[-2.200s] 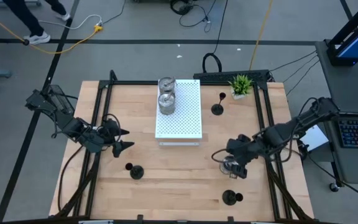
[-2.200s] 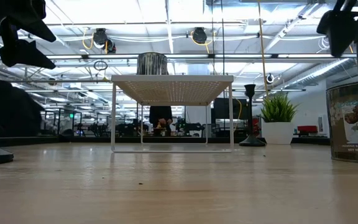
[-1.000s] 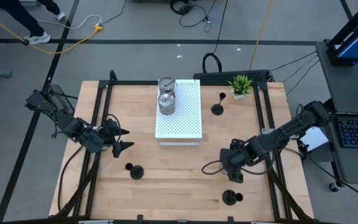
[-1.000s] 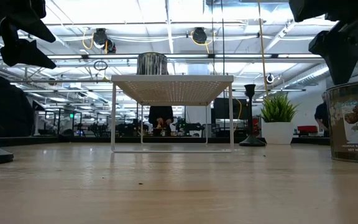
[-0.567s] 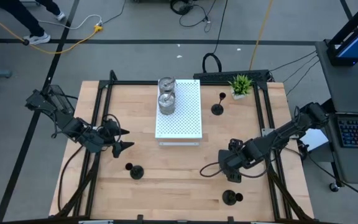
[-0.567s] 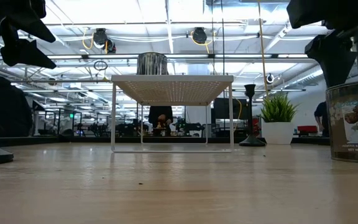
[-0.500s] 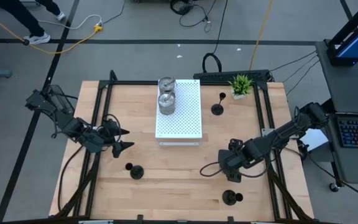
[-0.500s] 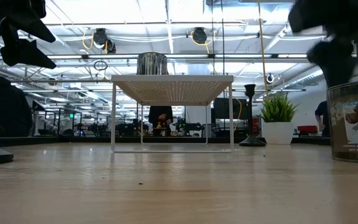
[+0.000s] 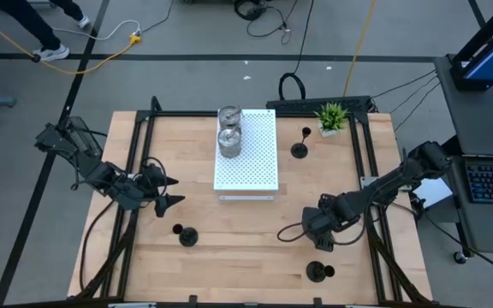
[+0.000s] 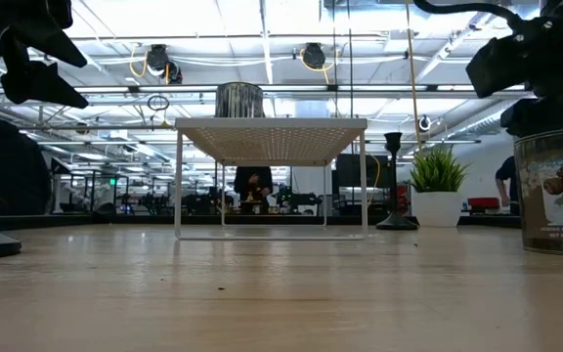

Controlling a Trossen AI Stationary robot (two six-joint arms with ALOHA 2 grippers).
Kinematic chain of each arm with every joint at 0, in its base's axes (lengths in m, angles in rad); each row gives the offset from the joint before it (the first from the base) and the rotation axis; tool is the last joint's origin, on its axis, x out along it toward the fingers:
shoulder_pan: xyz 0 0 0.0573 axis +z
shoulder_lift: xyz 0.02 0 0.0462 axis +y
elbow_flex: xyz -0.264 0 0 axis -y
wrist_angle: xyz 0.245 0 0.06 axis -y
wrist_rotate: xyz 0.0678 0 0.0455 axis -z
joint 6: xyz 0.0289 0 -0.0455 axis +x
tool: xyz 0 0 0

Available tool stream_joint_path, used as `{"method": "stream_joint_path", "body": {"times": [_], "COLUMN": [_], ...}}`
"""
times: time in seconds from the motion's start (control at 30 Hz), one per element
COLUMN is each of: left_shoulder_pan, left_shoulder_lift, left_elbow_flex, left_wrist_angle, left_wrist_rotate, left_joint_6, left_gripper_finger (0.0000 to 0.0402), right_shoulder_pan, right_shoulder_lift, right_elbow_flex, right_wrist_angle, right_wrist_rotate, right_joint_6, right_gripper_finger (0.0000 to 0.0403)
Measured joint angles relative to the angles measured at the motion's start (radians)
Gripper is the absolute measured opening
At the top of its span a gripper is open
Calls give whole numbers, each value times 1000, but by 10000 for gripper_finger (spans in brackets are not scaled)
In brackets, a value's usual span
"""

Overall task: Pick & Place candle stick holders
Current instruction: Put the silver scented candle on the shelf aligned with the other silver scented candles

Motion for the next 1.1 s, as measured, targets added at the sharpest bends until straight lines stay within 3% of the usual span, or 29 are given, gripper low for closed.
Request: {"method": "stream_joint_path", "body": {"times": [0.6, 0.87, 1.1], "left_shoulder_pan": [0, 0, 0], "left_shoulder_lift": [0, 0, 0], "left_elbow_flex": [0, 0, 0], "left_wrist_angle": [0, 0, 0], "left_wrist_rotate": [0, -1, -1], "left_joint_6": [-2, -2, -2], "left_gripper_finger": [351, 351, 351], "right_shoulder_pan": [-4, -7, -8], "right_shoulder_lift": [-2, -2, -2], "right_elbow_flex": [-10, -10, -10], "right_wrist_angle": [63, 113, 112], "right_wrist_rotate": [-14, 62, 69], "right_joint_6": [-2, -4, -2], "right_gripper_finger": [394, 394, 394]}}
